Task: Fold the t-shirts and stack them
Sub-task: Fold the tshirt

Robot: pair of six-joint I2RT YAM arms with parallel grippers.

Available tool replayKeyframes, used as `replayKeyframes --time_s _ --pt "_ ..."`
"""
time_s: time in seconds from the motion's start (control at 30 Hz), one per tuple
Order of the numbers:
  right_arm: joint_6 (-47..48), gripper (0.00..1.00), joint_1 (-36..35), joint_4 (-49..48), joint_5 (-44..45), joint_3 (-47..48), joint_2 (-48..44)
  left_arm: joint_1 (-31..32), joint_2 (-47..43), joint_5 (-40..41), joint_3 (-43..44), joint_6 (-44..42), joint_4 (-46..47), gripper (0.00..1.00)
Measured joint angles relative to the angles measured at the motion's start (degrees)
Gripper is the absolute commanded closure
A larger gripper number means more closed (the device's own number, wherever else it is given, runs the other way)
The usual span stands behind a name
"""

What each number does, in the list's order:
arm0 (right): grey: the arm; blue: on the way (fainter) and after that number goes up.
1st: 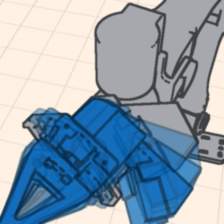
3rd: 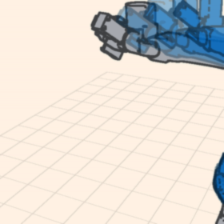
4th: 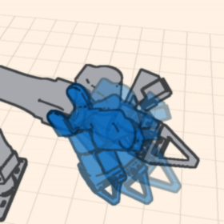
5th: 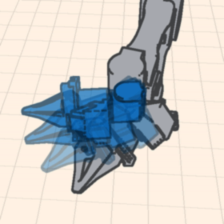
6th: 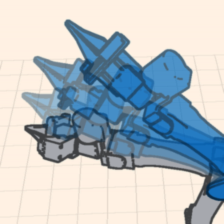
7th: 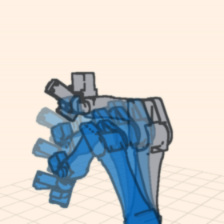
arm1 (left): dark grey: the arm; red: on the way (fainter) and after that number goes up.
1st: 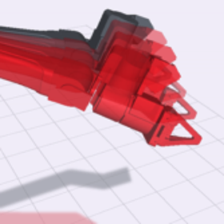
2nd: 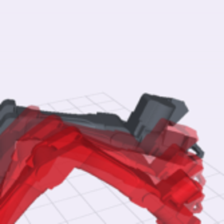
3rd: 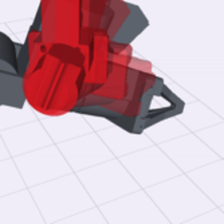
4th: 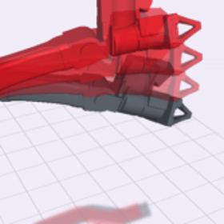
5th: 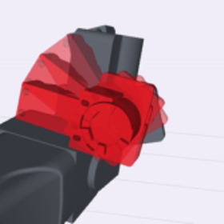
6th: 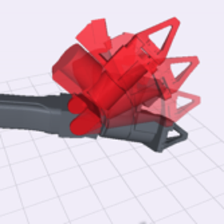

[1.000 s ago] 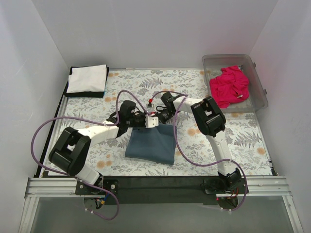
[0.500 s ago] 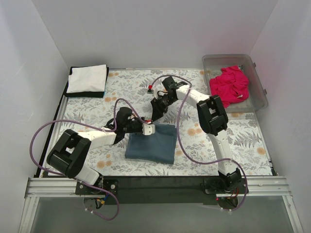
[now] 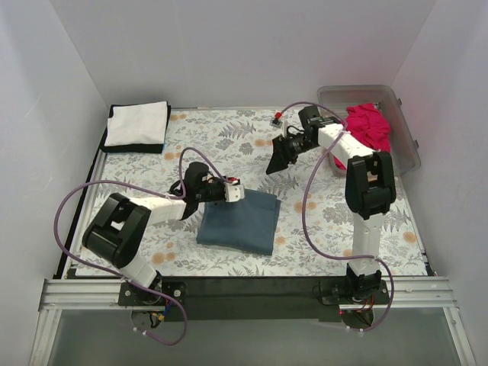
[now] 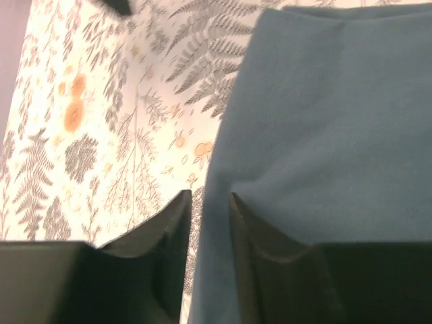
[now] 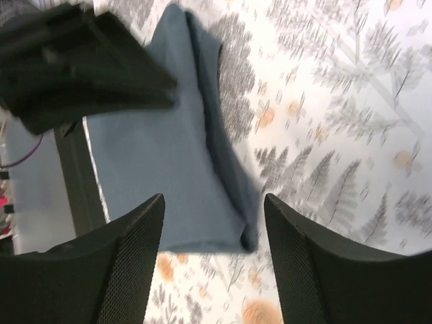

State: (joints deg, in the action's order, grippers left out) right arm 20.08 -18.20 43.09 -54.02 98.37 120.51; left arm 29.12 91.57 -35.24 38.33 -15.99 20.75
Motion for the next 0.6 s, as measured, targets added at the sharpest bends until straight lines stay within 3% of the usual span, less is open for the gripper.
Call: replayKeyframes --time_s 0.03,0.13,0.4,0.6 --pt "0.1 0.31 0.7 0.1 -0.2 -1.9 -1.3 -0.3 0.1 0.3 0.0 0.7 0.2 0.61" --pt "0.6 0.30 1.2 0.9 -0.2 -7.2 -4.1 -1.3 -0.7 1.2 1.3 4.7 -0.9 0.56" --pt "-0.3 0.28 -0.2 -0.2 2.3 -16.2 -7.1 -10.9 -4.4 -7.2 21.4 23.9 -26.5 0.58" --pt "-1.5 0.30 -0.2 -2.4 5.8 -19.4 -8.1 -18.9 -4.8 -12.4 18.3 36.3 -37.0 0.57"
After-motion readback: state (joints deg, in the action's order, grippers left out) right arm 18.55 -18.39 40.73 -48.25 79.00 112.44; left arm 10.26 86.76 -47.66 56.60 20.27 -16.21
